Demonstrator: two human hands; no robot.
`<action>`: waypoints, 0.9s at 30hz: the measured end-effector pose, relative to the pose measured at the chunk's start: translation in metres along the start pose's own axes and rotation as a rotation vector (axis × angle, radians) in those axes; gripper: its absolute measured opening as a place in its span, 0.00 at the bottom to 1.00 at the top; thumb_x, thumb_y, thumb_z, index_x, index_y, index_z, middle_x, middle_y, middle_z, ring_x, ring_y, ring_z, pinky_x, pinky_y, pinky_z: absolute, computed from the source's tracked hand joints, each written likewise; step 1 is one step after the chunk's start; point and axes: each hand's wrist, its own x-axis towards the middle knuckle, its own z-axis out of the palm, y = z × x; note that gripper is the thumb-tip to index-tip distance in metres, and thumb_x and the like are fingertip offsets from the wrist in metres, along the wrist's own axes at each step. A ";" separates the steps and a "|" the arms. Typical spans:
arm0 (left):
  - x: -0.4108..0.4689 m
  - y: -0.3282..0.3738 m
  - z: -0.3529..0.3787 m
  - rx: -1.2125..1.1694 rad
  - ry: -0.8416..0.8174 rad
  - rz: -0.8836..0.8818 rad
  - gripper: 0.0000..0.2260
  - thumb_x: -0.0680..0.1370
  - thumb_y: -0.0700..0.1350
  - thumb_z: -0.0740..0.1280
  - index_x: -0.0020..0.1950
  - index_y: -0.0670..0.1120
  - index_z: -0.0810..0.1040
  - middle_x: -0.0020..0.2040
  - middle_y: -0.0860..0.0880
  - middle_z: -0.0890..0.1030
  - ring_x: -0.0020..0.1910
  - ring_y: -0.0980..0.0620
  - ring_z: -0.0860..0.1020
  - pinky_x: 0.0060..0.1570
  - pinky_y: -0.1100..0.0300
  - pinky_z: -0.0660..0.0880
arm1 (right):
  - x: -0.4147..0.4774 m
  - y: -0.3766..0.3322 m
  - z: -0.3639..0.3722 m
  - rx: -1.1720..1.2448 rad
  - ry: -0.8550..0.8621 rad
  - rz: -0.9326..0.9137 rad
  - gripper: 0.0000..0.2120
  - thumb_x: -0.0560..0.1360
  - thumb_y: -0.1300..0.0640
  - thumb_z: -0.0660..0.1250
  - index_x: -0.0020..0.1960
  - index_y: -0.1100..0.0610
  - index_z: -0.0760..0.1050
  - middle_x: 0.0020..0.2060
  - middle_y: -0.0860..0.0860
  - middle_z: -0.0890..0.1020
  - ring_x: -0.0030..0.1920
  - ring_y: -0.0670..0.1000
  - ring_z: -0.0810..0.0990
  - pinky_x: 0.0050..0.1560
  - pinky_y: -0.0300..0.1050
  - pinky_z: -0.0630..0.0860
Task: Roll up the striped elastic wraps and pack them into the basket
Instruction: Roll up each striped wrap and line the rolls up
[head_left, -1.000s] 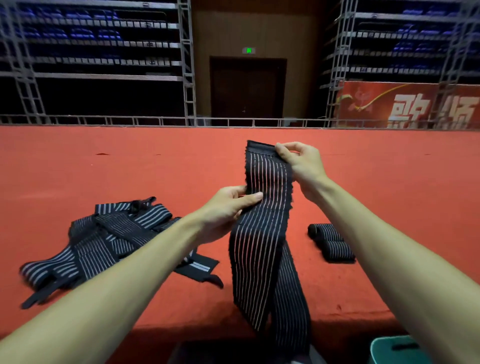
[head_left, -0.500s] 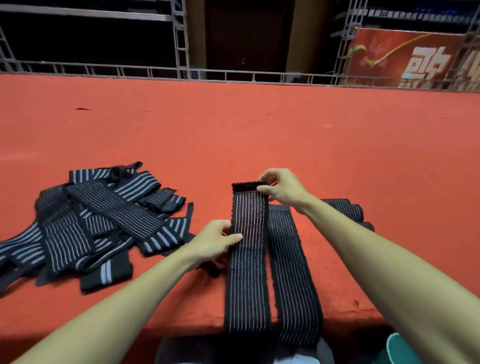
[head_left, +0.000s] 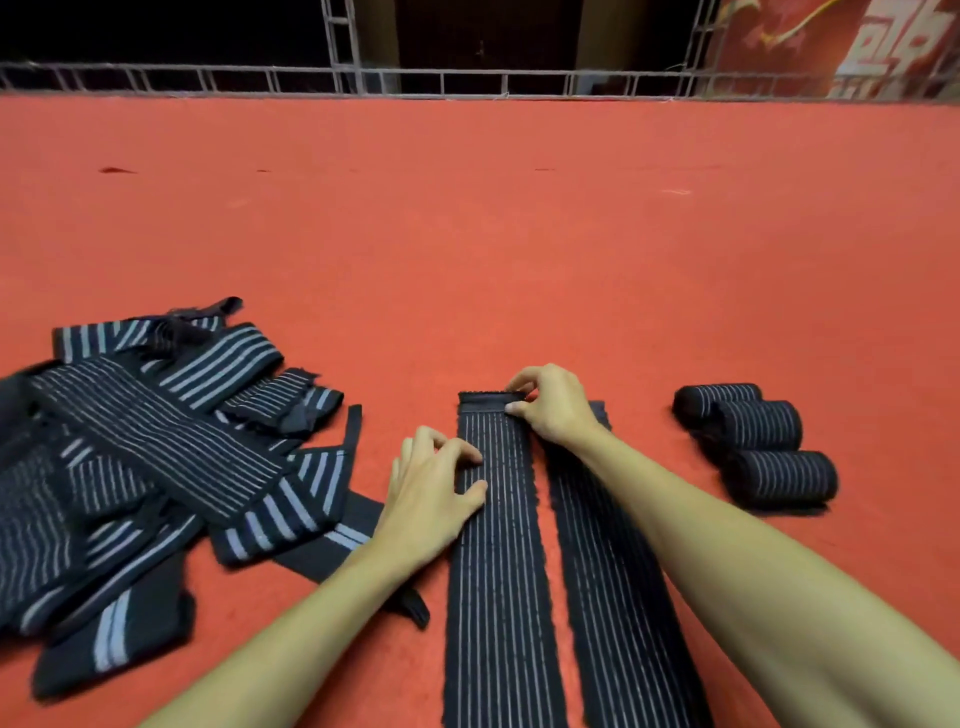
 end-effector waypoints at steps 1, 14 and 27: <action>0.000 0.001 0.001 0.019 0.005 0.023 0.08 0.75 0.49 0.68 0.54 0.55 0.75 0.51 0.55 0.66 0.53 0.56 0.64 0.51 0.61 0.58 | -0.001 0.004 -0.002 0.016 0.007 0.002 0.11 0.72 0.56 0.73 0.54 0.54 0.82 0.51 0.53 0.84 0.53 0.51 0.80 0.57 0.41 0.72; -0.001 0.067 0.043 0.093 -0.048 0.215 0.12 0.81 0.57 0.55 0.52 0.54 0.75 0.48 0.58 0.71 0.52 0.57 0.68 0.60 0.57 0.60 | -0.039 0.076 -0.025 0.210 0.358 0.146 0.13 0.74 0.61 0.68 0.58 0.59 0.79 0.53 0.58 0.78 0.50 0.54 0.79 0.57 0.39 0.68; -0.010 0.073 0.043 0.391 0.029 0.308 0.21 0.77 0.53 0.61 0.66 0.44 0.68 0.56 0.48 0.72 0.55 0.47 0.73 0.57 0.53 0.67 | -0.055 0.057 -0.047 0.577 0.228 0.141 0.04 0.76 0.62 0.67 0.45 0.55 0.74 0.42 0.50 0.80 0.44 0.50 0.78 0.52 0.49 0.75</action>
